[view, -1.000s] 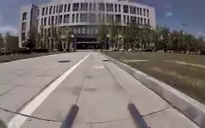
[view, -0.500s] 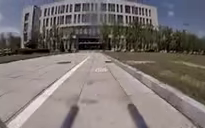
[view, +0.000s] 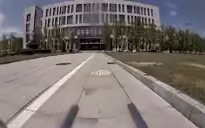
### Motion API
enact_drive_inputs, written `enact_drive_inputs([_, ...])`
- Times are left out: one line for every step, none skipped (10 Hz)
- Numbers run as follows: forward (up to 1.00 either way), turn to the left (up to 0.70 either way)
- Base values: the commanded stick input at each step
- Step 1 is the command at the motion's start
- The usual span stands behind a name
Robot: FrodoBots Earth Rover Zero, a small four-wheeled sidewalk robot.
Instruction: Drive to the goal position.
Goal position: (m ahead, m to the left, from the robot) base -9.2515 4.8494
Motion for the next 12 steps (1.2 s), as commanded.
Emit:
enact_drive_inputs([0.7,0.0])
enact_drive_inputs([0.7,-0.05])
enact_drive_inputs([0.7,-0.19])
enact_drive_inputs([0.7,-0.35])
enact_drive_inputs([0.7,-0.35])
enact_drive_inputs([0.7,-0.33])
enact_drive_inputs([0.7,-0.11])
enact_drive_inputs([0.7,0.0])
enact_drive_inputs([0.7,0.0])
enact_drive_inputs([0.7,0.0])
enact_drive_inputs([0.7,0.0])
enact_drive_inputs([0.7,0.0])
